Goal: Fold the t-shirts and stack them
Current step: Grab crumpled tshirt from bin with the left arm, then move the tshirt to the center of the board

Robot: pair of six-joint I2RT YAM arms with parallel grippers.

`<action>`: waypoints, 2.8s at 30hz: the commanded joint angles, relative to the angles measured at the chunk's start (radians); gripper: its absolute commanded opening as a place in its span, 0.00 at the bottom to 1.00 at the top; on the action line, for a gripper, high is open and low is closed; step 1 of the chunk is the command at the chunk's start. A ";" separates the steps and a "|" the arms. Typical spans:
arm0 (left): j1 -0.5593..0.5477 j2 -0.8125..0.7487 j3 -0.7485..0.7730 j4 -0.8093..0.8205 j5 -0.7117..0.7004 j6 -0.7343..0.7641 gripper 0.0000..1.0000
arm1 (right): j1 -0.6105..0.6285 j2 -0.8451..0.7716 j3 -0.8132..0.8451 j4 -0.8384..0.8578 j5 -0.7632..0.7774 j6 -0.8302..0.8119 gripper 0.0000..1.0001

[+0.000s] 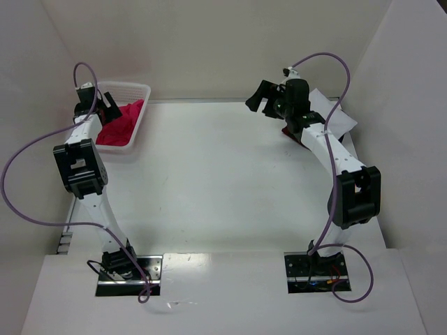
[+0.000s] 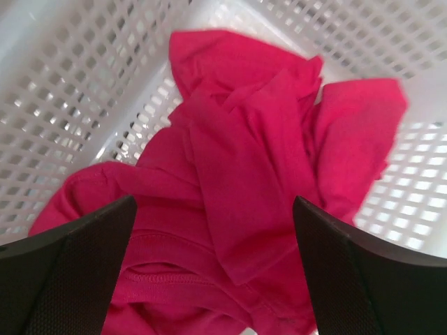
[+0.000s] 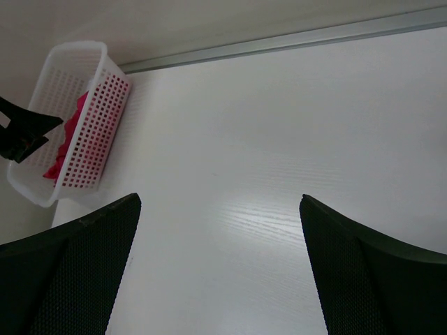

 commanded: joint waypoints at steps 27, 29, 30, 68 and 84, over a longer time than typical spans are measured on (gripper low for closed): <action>-0.021 0.049 -0.079 0.065 -0.056 -0.032 0.00 | 0.010 -0.062 -0.017 0.020 -0.016 -0.006 1.00; -0.030 0.013 -0.079 0.056 -0.025 -0.052 0.00 | 0.010 -0.062 0.024 0.002 -0.040 -0.006 1.00; -0.030 -0.034 -0.079 0.047 -0.016 -0.052 0.00 | 0.010 -0.071 0.044 -0.009 -0.054 -0.006 1.00; -0.595 -0.862 -0.563 -0.326 0.491 0.107 1.00 | 0.039 -0.750 -0.465 -0.115 -0.103 0.089 1.00; -0.487 -0.970 -0.712 -0.212 0.153 -0.132 1.00 | 0.628 -0.314 -0.565 0.000 0.260 0.126 0.92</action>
